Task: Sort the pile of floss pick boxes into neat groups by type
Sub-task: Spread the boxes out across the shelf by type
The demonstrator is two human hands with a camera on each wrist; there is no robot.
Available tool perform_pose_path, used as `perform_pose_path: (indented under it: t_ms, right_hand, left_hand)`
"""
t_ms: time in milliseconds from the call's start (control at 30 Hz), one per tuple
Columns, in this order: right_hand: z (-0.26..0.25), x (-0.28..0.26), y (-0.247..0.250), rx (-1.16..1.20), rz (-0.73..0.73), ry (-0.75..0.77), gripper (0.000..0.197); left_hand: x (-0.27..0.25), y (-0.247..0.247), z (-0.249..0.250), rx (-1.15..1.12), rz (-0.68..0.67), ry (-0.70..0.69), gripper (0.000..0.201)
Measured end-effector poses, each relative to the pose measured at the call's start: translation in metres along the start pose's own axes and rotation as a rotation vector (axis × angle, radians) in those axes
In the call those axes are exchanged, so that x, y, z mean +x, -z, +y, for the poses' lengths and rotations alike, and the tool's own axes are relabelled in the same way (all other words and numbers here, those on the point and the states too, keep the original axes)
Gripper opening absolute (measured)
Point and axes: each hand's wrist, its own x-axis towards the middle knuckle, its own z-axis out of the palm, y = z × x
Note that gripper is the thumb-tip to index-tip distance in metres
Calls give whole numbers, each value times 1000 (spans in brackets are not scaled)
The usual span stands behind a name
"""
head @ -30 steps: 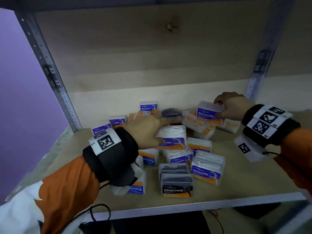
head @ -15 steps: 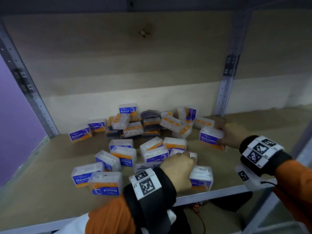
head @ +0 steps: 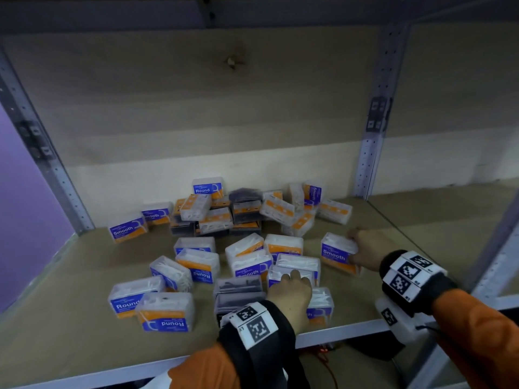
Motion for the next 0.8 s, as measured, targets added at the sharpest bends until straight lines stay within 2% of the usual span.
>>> perform_pose_path:
  t_ms: [267,800]
  right_hand:
    - [-4,8,-14,23,-5,28,47]
    - [-1,20,-30,76,19,22,53]
  left_hand:
    - [19,7,4,-8,-38,63,51]
    - [34,5,5,-40,45,64,44]
